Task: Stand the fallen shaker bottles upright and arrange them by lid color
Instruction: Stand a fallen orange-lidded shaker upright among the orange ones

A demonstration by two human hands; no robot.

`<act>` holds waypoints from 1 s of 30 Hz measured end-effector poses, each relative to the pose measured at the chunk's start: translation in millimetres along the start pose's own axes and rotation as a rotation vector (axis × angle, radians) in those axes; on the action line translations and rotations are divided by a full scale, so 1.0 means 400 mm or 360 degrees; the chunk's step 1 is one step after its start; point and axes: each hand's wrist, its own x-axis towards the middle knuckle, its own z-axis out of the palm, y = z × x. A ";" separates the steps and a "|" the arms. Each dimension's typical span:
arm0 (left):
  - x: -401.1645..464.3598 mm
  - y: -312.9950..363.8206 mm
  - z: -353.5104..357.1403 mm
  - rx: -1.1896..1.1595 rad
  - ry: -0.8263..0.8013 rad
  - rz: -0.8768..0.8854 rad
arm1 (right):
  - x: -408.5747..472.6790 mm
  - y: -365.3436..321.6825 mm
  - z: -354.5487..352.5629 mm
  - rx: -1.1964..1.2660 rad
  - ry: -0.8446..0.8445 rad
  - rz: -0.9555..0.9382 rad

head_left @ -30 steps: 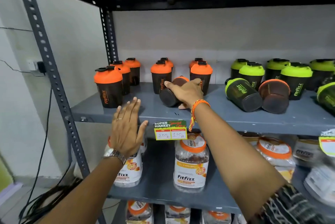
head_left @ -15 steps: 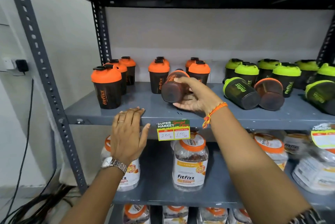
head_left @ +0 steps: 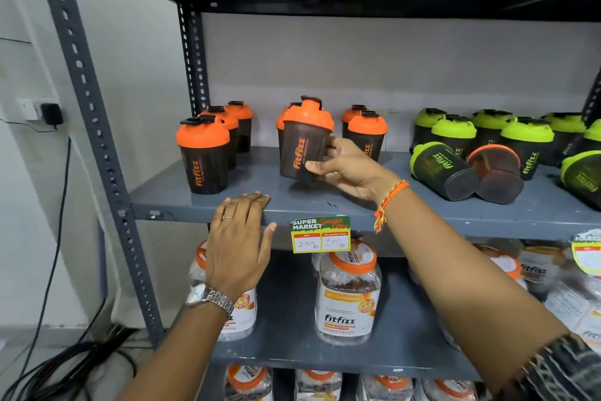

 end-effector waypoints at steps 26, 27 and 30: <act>-0.001 0.003 0.002 -0.0035 -0.0004 -0.0059 | 0.063 0.082 -0.015 -0.0301 -0.0185 0.0078; 0.000 0.002 0.002 -0.0039 -0.0009 -0.0058 | 0.063 0.082 -0.015 -0.0303 -0.0174 0.0080; -0.002 0.000 -0.003 -0.0076 -0.0026 -0.0080 | 0.061 0.082 -0.015 -0.0298 -0.0156 0.0095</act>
